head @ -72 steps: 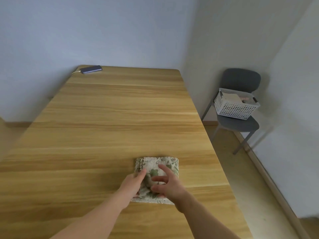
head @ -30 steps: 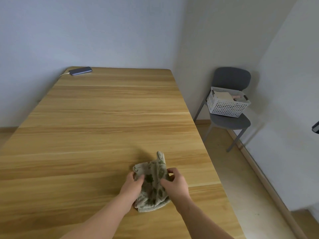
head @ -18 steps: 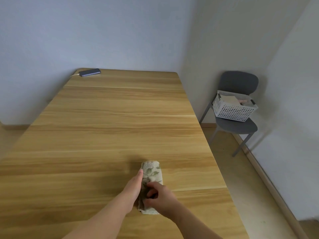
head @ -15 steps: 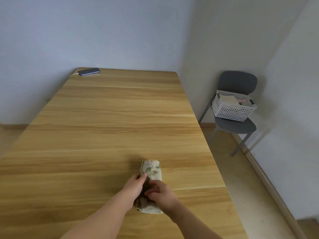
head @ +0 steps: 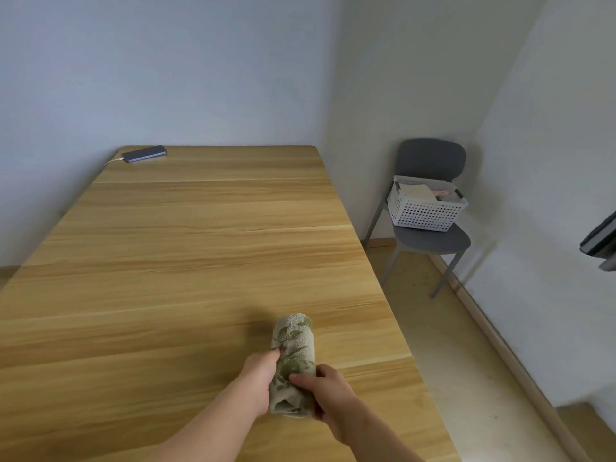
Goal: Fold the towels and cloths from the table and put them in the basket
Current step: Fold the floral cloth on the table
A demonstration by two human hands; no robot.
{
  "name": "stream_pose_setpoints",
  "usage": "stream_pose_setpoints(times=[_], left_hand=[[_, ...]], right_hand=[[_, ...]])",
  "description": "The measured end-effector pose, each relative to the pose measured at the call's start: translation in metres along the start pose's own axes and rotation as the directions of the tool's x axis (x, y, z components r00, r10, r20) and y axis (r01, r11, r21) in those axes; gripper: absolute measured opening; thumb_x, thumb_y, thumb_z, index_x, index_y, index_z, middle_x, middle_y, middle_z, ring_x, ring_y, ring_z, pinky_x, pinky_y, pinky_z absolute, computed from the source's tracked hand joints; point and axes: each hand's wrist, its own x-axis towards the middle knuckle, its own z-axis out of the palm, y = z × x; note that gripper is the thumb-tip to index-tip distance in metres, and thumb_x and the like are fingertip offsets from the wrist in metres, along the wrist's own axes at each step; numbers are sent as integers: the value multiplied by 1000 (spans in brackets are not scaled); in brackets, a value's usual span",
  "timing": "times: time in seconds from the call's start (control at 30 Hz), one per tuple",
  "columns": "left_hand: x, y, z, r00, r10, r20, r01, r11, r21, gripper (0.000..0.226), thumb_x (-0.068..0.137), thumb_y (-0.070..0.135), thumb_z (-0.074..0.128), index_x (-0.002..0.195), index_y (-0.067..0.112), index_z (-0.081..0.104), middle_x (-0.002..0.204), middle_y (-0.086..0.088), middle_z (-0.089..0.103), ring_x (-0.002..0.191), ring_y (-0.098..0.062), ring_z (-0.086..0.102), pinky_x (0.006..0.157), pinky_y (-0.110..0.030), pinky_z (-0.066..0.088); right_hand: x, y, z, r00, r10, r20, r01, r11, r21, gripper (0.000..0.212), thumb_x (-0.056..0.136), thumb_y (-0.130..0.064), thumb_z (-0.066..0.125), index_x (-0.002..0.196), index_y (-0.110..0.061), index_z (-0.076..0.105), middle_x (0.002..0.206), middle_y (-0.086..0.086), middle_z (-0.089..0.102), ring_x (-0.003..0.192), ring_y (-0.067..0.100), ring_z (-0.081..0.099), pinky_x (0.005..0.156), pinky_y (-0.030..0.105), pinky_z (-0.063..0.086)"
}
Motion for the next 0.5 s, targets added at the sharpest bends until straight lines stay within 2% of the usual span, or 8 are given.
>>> stream_pose_setpoints(times=[0.03,0.1,0.2,0.27,0.37,0.43,0.5], left_hand=[[-3,3,9,999,39,7,-39,999,12,32,96,25,47,106,-2,60,95,-24,68,81,-34,66,69,-39,54],[-7,9,32,982,191,-16,-187,974,130,30,98,24,41,109,0,56,99,-22,65,83,-34,65,70,-40,55],[-20,16,71,912,409,-22,-379,864,332,28,99,27,38,113,7,51,98,-13,60,89,-30,62,83,-42,53],[-30,18,100,859,508,64,-479,754,450,24,99,30,38,112,14,50,93,-3,58,87,-23,60,82,-37,51],[-45,19,158,787,544,289,-601,574,556,14,98,34,41,104,25,49,90,6,58,82,-15,59,76,-30,49],[-48,21,205,747,533,397,-657,499,565,17,96,38,45,106,25,51,94,4,60,76,-12,58,67,-27,47],[-49,24,256,731,473,491,-681,471,560,33,90,45,53,116,24,49,102,2,60,78,-11,59,61,-24,46]], right_hand=[[-2,-4,-6,1000,-1,13,0,998,68,36,73,-14,74,103,-3,58,95,15,70,73,22,68,57,27,54],[-9,-12,-23,999,-25,26,22,991,129,26,82,-10,67,105,-3,57,93,14,71,75,23,68,59,30,55],[-21,-23,-57,998,-64,7,62,987,146,22,85,-21,65,104,-10,59,85,5,71,75,19,66,58,25,51],[-24,-31,-89,995,-86,-56,96,969,227,29,86,-31,64,106,-10,61,93,7,71,83,22,67,65,28,54],[-24,-42,-152,978,-74,-194,142,919,367,34,83,-33,68,104,-6,64,95,13,71,85,27,67,76,34,54],[-26,-49,-203,968,-64,-243,164,893,419,33,83,-27,69,105,-2,63,89,14,70,79,27,66,71,33,54],[-29,-55,-260,958,-62,-279,190,867,460,31,84,-22,67,108,-3,62,92,15,69,79,26,65,67,30,53]])
